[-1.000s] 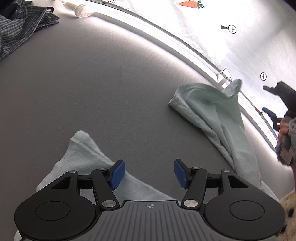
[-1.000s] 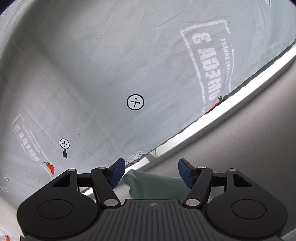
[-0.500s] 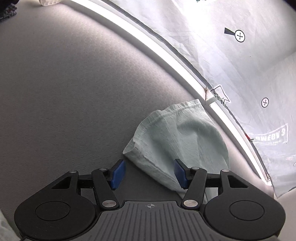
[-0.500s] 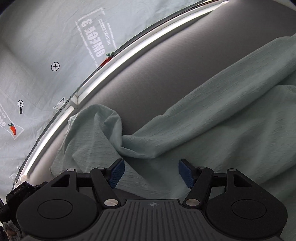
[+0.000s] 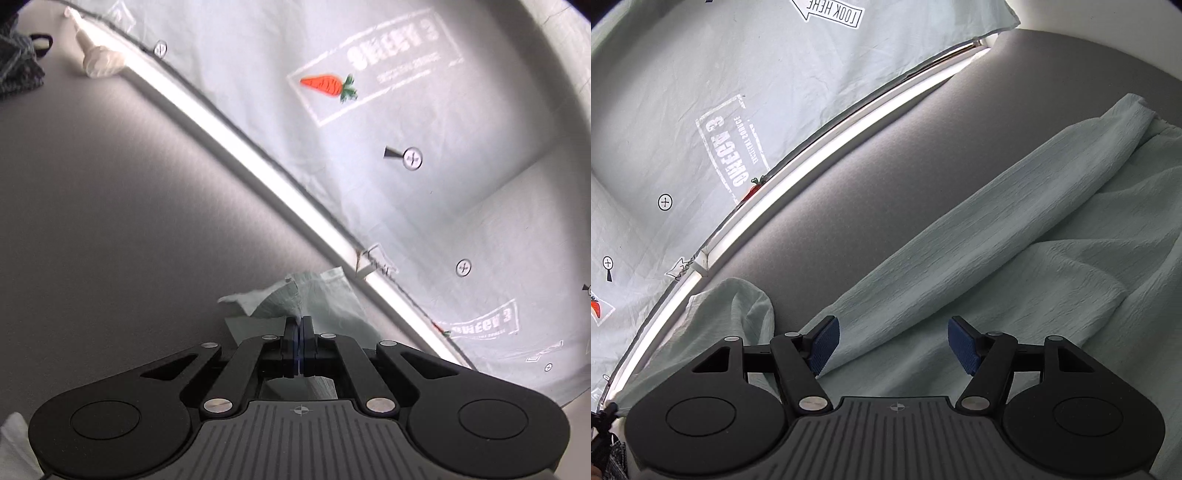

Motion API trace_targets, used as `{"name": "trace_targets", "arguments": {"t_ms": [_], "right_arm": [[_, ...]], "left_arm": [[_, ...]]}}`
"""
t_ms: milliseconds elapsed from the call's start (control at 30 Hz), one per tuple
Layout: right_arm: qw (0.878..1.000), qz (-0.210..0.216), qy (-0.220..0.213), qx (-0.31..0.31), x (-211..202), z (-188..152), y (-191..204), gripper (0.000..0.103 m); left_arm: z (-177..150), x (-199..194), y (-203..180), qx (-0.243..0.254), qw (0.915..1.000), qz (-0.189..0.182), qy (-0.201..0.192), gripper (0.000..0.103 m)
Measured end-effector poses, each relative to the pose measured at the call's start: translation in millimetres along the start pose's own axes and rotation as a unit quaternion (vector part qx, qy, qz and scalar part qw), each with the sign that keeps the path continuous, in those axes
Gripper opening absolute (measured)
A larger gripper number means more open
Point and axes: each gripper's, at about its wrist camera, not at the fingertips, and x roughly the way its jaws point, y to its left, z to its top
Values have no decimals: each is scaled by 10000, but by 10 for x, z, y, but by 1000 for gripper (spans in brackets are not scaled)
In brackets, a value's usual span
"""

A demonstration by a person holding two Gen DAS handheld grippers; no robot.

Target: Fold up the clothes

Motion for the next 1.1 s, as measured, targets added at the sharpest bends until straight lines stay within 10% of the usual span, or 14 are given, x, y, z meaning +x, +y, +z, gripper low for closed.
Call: {"name": "trace_targets", "arguments": {"t_ms": [533,800,1000,1100], "right_arm": [[9994,-147,269,-142,-26,-121,-171,75],[9990,-266,291,-187,-132,-62,-312,76],[9989,-358,290,-55,-193,-6,-515,78],[9993,-234,214,188,-218,78,-631,78]], "left_arm": [[-421,-1193,731,-538,9913,1190,186,3],[-222,-1525,610,-384,9929,1098,-241,3],[-440,-1495,778,-333,9761,2137,206,5],[-541,-1626,800,-137,9528,3028,-132,5]]}}
